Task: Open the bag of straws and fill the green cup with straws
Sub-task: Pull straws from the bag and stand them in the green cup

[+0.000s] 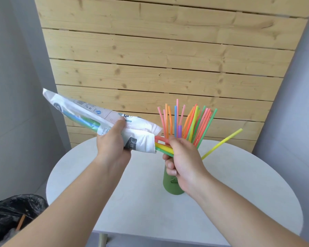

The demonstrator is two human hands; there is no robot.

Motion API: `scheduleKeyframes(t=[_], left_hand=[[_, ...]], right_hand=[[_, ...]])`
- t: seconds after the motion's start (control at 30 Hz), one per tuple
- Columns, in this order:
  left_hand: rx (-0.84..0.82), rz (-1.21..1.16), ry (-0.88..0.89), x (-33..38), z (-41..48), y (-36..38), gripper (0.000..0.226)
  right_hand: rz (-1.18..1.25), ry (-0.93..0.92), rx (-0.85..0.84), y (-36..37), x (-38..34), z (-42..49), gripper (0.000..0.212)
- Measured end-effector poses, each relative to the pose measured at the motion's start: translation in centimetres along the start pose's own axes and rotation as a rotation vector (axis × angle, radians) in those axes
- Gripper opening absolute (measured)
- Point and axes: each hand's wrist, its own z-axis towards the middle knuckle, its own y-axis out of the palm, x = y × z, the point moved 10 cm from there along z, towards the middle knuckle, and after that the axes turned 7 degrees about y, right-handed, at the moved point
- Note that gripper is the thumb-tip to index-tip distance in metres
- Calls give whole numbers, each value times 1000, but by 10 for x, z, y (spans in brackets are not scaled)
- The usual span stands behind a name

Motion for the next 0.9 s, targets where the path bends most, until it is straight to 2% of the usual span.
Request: scheduleKeyframes(t=[0.1,0.23,0.33,0.43,0.57,0.77,0.9], left_hand=[[30,-13,-37,-5,1,-4,45],[32,-17,-69,-9,-2,-3,41],[36,-30,-85,-10,-1,-3,41],[52,-36,-92,-12,1,-6,43],[61,-39,-95,-16,3,-8,45],[60,-39,-114,-19,5,-9,44],[70,-50,-114,-17,10,-11,43]], right_hand=[[-113,-153,57,-3,-12,-1,22],[-415,-430,193,-10,-37,-11,27],[-502,-576,258,-14,-53,-20,28],[-494,-566,277,-18,-52,-18,29],[-417,-446,184,-13,-36,-8,33],[-419,-618,276,-19,-52,-16,30],[-392,-654,353,-29,-56,-21,33]])
